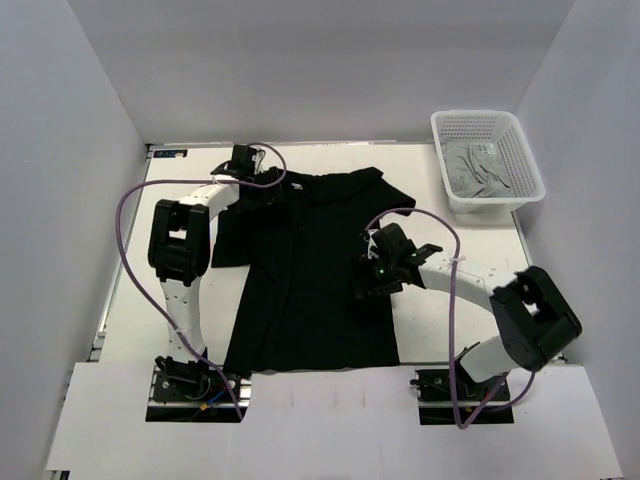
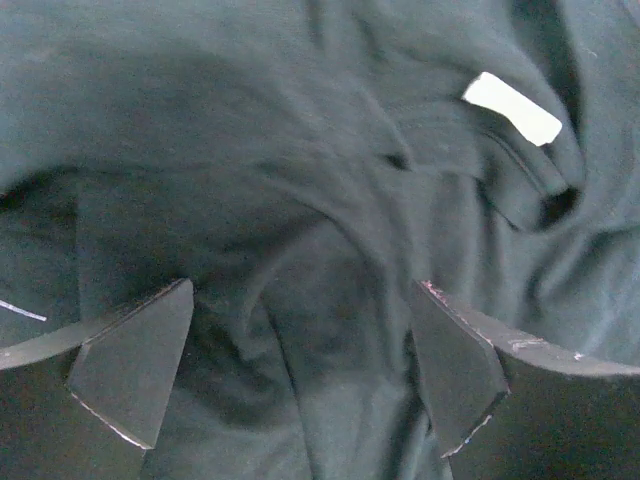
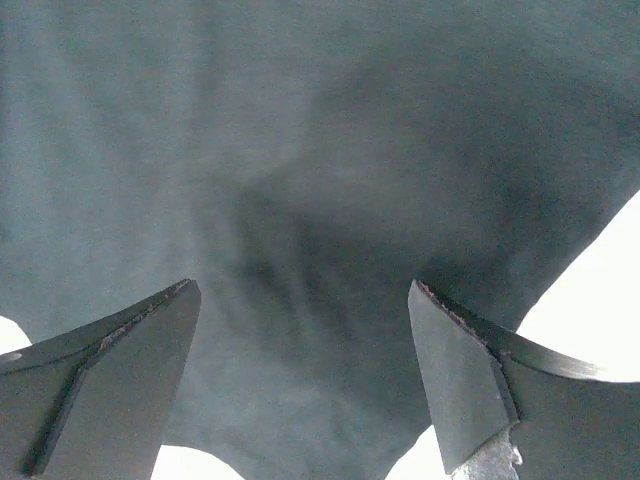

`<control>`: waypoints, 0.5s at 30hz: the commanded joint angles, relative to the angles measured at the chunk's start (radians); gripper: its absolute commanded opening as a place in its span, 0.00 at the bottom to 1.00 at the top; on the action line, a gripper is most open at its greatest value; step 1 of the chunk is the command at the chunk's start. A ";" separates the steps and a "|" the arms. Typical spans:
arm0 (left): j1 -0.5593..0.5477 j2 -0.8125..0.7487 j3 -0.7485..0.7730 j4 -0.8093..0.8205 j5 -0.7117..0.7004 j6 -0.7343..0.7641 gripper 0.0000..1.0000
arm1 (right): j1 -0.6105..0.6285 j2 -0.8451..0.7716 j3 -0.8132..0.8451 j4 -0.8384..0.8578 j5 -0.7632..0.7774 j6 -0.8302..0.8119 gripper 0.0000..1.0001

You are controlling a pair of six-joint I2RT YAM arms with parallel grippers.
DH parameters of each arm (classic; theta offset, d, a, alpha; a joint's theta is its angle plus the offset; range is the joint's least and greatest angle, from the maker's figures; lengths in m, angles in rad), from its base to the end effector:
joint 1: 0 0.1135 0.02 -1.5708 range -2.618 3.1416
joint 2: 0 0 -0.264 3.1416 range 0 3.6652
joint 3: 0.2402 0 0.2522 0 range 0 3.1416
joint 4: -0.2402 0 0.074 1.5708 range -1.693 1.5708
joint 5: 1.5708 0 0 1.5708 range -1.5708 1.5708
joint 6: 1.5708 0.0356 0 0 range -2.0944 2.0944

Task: Fold and stack the t-shirts
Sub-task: Flatten out the tshirt

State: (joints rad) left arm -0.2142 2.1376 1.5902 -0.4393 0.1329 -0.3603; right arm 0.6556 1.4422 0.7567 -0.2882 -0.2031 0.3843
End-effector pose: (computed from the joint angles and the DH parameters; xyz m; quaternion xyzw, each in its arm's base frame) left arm 0.4508 -0.1029 0.1688 -0.0507 0.9544 -0.1424 0.2575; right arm 0.2136 0.1733 0.1767 -0.1581 0.9381 0.2295 0.2058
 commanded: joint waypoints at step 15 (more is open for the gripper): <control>0.030 -0.194 -0.260 -0.167 -0.454 -0.210 1.00 | -0.307 0.423 0.242 0.027 0.040 -0.068 0.90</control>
State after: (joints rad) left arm -0.1928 2.0037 1.3827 -0.4847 -0.2489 -0.5079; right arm 0.4107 1.7470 1.0008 -0.2024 -0.2798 0.3836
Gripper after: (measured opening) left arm 0.995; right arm 0.900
